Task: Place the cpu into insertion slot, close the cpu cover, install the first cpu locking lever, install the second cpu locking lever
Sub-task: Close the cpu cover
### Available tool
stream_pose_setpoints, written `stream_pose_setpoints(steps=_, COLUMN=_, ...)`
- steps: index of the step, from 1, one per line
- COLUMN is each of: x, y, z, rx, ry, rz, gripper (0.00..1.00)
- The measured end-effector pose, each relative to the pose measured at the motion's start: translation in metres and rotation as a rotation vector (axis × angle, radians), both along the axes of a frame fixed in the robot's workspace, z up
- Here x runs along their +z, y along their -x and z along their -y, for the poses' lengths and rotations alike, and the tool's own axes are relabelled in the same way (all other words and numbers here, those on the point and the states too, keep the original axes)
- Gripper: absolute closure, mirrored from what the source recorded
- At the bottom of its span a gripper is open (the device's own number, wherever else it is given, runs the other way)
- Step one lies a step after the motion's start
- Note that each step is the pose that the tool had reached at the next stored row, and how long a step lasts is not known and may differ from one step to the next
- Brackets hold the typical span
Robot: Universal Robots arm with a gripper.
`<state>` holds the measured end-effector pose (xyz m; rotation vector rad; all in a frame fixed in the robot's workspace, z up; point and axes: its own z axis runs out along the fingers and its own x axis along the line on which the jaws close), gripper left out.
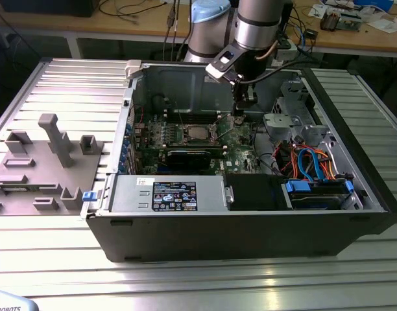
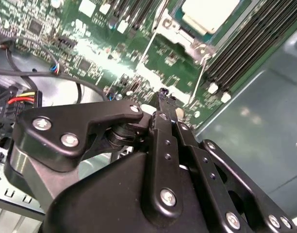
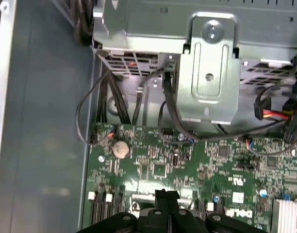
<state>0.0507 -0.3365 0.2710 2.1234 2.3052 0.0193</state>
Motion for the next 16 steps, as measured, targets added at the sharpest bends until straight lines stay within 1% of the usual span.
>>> stream_pose_setpoints(steps=4, x=-0.0074, y=-0.0133, z=0.0, rx=-0.003, ry=0.0001, rz=-0.0066, gripper=0.89)
stream_pose_setpoints(steps=5, x=-0.0106, y=-0.0183, z=0.0, rx=-0.004, ry=0.0, rz=-0.01, gripper=0.89)
stream_pose_setpoints(steps=6, x=-0.0127, y=-0.0196, z=0.0, rx=-0.004, ry=-0.0001, rz=-0.0124, gripper=0.89)
stream_pose_setpoints(steps=9, x=-0.0185, y=-0.0194, z=0.0, rx=-0.004, ry=-0.0005, rz=-0.0147, gripper=0.89)
stream_pose_setpoints(steps=11, x=-0.0196, y=-0.0179, z=-0.0002, rx=-0.004, ry=-0.0005, rz=-0.0147, gripper=0.89)
stream_pose_setpoints(steps=14, x=-0.0199, y=-0.011, z=-0.0002, rx=-0.004, ry=-0.0007, rz=-0.0148, gripper=0.89)
stream_pose_setpoints(steps=16, x=-0.0199, y=-0.0083, z=-0.0002, rx=-0.004, ry=-0.0006, rz=-0.0147, gripper=0.89)
